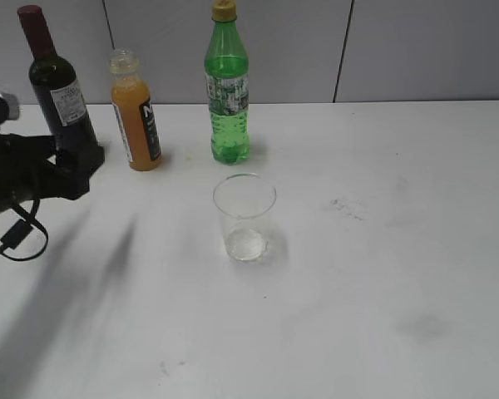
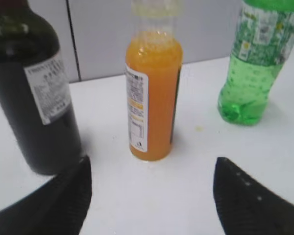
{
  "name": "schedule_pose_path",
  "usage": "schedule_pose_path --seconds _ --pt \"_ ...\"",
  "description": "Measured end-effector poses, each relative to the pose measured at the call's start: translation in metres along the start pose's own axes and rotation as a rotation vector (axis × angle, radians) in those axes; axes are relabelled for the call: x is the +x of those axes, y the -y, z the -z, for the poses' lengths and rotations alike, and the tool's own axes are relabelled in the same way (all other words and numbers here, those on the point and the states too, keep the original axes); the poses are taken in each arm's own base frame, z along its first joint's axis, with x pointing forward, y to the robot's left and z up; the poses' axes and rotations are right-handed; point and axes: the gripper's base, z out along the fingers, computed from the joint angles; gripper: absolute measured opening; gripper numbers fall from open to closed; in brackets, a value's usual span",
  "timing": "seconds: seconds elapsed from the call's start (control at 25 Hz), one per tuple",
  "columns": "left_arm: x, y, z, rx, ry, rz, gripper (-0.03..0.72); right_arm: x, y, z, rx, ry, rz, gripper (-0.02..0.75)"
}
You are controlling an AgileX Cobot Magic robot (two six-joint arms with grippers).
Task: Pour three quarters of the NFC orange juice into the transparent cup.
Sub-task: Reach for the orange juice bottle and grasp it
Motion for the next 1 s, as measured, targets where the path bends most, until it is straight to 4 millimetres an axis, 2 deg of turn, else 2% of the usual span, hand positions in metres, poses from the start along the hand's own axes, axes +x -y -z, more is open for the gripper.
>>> schedule_pose_path --seconds 0.2,0.4,0.56,0.8,1.0 --pt "0.012 0.001 -0.029 0.042 -0.021 0.029 0.594 0.000 0.000 0.000 0.000 0.000 0.000 0.591" --pt "0.011 -0.002 -0.072 0.068 0.014 0.063 0.596 0.000 0.000 0.000 0.000 0.000 0.000 0.591" --pt "0.021 -0.002 -0.097 0.095 0.002 0.109 0.648 0.000 0.000 0.000 0.000 0.000 0.000 0.591" --pt "0.029 -0.001 -0.106 0.106 0.004 0.125 0.672 0.000 0.000 0.000 0.000 0.000 0.000 0.591" --pt "0.021 -0.001 -0.109 0.115 0.068 0.126 0.674 0.000 0.000 0.000 0.000 0.000 0.000 0.591"
